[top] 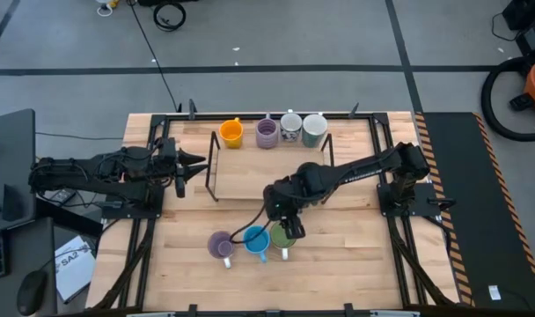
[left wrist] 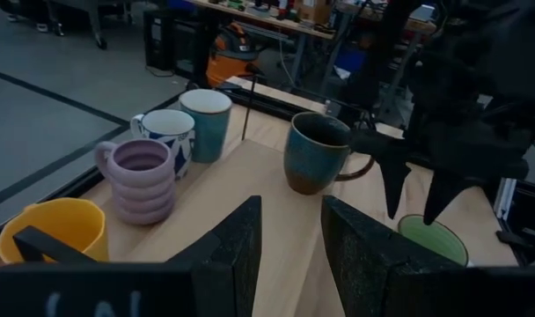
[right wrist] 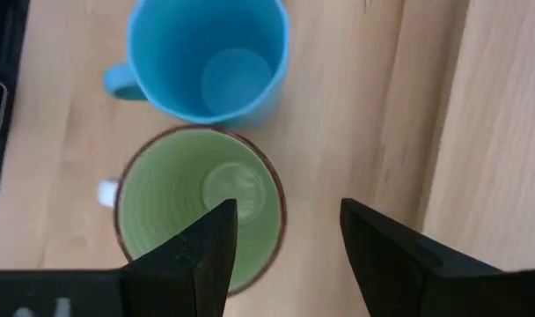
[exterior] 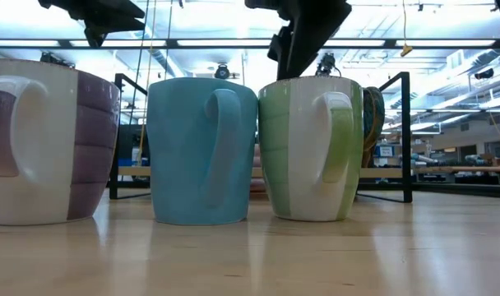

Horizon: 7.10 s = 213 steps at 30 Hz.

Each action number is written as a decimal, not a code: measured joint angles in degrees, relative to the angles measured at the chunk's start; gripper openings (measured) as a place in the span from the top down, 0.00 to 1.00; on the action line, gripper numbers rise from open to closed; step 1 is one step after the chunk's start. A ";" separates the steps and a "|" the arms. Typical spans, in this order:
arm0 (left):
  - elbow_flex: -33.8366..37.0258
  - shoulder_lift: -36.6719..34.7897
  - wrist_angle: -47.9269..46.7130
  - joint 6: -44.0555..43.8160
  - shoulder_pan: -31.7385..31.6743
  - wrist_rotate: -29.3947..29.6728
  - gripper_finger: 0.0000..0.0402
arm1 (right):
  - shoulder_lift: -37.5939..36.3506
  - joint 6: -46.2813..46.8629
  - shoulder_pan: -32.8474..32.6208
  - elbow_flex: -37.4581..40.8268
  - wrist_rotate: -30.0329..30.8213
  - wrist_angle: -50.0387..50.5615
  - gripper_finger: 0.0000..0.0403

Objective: Place coffee mugs
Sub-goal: Put the green mug on the shelf, then put the blue on the shelf

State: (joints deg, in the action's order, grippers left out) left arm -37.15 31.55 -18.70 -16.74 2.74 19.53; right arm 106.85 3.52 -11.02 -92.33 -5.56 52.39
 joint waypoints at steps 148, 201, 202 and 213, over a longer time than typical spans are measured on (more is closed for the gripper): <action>0.02 3.69 2.32 -0.15 0.00 -2.23 0.69 | 12.72 -17.88 21.31 -16.15 10.27 21.62 0.86; -4.44 4.93 -8.67 -3.50 0.11 -12.31 0.69 | 13.09 -0.41 0.10 -28.90 6.53 11.41 0.54; -5.06 5.62 -9.26 -3.67 0.11 -12.51 0.69 | 13.09 0.39 -0.12 -28.89 7.09 12.07 0.54; -12.70 18.83 -13.16 -0.58 3.21 -16.40 0.69 | 10.66 5.49 -7.56 -28.69 25.38 16.21 0.54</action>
State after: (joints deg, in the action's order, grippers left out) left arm -49.85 50.38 -31.86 -17.31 5.95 3.13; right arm 117.51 9.01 -18.59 -121.02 19.83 68.60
